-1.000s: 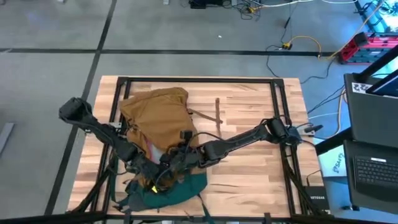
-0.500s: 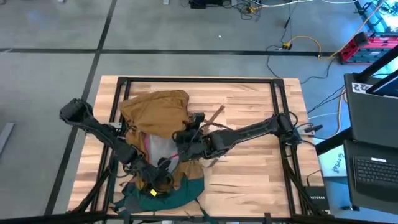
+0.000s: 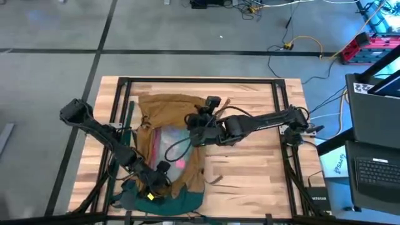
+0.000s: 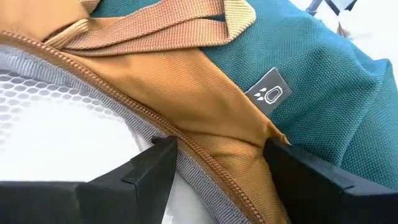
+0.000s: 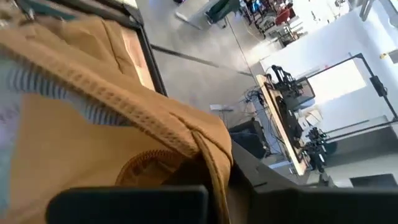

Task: Unpack backpack
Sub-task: Open the brown backpack

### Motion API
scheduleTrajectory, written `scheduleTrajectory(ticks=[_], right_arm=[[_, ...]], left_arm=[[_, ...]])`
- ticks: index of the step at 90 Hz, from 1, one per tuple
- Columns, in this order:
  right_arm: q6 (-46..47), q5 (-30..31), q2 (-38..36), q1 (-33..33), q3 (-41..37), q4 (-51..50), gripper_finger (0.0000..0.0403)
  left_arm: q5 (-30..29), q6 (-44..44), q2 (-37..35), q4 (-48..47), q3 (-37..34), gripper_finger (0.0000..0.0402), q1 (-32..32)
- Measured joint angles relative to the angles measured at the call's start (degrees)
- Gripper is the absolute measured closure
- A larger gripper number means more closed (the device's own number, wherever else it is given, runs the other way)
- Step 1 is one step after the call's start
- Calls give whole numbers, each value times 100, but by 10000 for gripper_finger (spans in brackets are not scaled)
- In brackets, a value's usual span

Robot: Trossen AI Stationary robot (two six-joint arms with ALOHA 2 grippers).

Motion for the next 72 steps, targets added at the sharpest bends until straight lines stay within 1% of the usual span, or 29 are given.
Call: scheduleTrajectory(ticks=[10,22,28,51,72], right_arm=[[434,97,-13,-84,0,-616,402],[1392,241,-74,-272,-4,-1720,402],[1780,273,-145,-344,-2,-2088,402],[2443,407,-406,-433,-2,-2923,402],[2493,258,-835,-437,-135,-2865,402]], left_arm=[[-42,-6,-2,-142,6,165,70],[-64,-37,-9,-294,11,165,155],[-99,-40,-14,-357,11,165,199],[-210,-59,-28,-607,24,165,484],[-259,196,-162,-797,23,165,662]])
